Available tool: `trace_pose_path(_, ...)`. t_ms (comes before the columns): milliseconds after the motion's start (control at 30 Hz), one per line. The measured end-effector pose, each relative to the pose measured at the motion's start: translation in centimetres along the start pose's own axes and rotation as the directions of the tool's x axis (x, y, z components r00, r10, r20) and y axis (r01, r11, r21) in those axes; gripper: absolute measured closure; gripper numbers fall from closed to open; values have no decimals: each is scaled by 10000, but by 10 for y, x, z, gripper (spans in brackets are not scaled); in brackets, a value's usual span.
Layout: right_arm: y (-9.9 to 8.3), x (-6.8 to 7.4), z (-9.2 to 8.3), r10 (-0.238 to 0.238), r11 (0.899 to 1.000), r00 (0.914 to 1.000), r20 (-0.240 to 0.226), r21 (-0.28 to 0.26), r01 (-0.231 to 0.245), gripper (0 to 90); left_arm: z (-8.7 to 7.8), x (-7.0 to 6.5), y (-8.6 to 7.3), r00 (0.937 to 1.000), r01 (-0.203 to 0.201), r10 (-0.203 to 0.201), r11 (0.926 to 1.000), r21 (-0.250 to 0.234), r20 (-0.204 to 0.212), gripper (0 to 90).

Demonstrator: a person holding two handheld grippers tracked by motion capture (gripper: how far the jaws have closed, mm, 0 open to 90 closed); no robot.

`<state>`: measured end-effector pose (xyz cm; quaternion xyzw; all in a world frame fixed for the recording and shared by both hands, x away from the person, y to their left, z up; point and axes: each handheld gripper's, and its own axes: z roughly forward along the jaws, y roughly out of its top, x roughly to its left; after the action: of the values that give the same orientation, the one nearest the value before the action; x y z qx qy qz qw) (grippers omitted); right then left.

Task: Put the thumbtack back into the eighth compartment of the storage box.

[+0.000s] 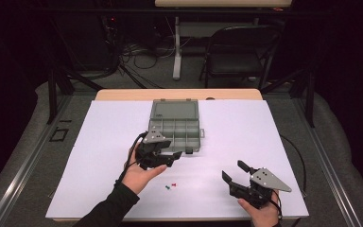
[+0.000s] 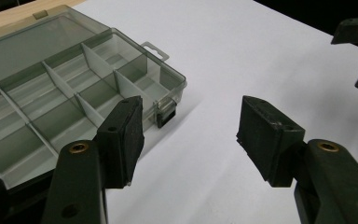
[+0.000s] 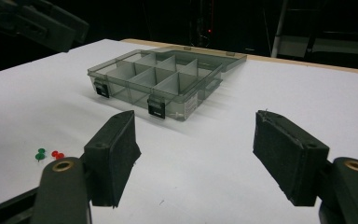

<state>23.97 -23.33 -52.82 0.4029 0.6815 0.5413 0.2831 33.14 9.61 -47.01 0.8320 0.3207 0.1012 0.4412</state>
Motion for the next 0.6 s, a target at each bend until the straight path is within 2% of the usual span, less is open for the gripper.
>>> trace_pose_path(100, 0, 0, 0, 14, 10000, 10000, 2, -2, -14, 295, -4, -3, -8, 10000, -65, 65, 10000, 56, 2, 402)
trace_pose_path(300, 0, -1, 0, 44, 10000, 10000, 17, -12, -44, 294, -11, -7, -31, 10000, 55, -55, 10000, 24, -36, 403)
trace_pose_path(467, 0, 0, 0, 50, 10000, 10000, 3, -7, -50, 294, -15, -13, -46, 9999, -97, 98, 9999, 137, -119, 403)
trace_pose_path(600, 0, 0, 1, 31, 10000, 10000, 5, 4, -31, 294, -17, -14, -54, 10000, 61, -61, 9999, 82, -44, 405)
